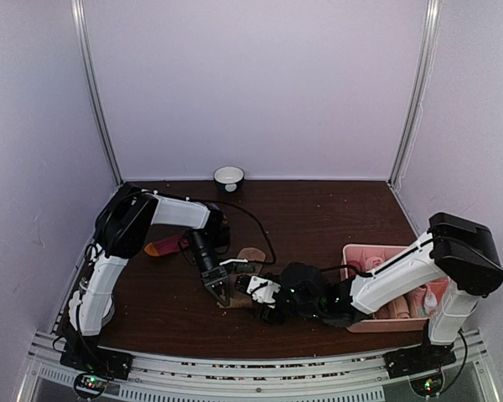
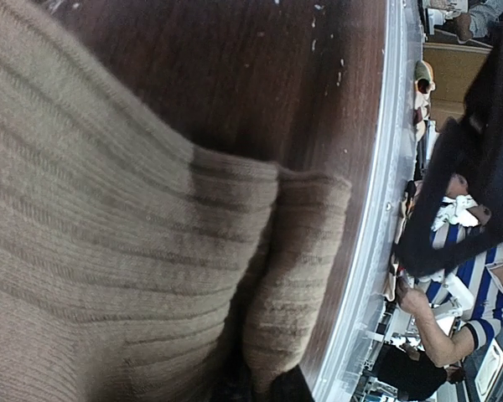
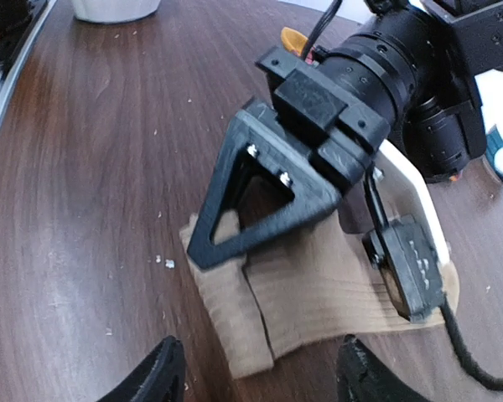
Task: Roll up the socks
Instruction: Roll the sock at the center of the board.
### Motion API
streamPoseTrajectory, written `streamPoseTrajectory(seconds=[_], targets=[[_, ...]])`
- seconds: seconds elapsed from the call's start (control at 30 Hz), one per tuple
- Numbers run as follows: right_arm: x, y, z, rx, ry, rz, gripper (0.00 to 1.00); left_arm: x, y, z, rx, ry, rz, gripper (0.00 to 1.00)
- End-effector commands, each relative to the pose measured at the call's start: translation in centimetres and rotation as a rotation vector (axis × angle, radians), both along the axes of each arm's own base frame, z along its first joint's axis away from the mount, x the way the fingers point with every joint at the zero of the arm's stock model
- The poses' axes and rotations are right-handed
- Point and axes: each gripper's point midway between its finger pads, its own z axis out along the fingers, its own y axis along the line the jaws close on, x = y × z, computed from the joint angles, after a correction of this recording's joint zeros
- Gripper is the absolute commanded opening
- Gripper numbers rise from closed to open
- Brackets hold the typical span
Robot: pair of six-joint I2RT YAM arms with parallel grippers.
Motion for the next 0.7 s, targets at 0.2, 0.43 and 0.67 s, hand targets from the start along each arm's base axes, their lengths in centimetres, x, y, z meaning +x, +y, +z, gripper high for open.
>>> streamPoseTrajectory(seconds=[0.2,0.43,0.67], targets=[[-0.6,2.3,-4.0,-0.193,0.008,0.135,0.46,0.6,1.8,-3.7,0.091,-0.059,-0.057,0.01],[0.0,2.7,-5.5,-0.231,0.034,0.14,0.25,0.8,1.8,-3.8,0.087,-0.078,-0.06,0.02],[-1.0,2.0,-6.4,-0.236,0.166,0.152,0.0,2.7,2.1,-3.4,0.061,-0.282,-0.085,0.04]])
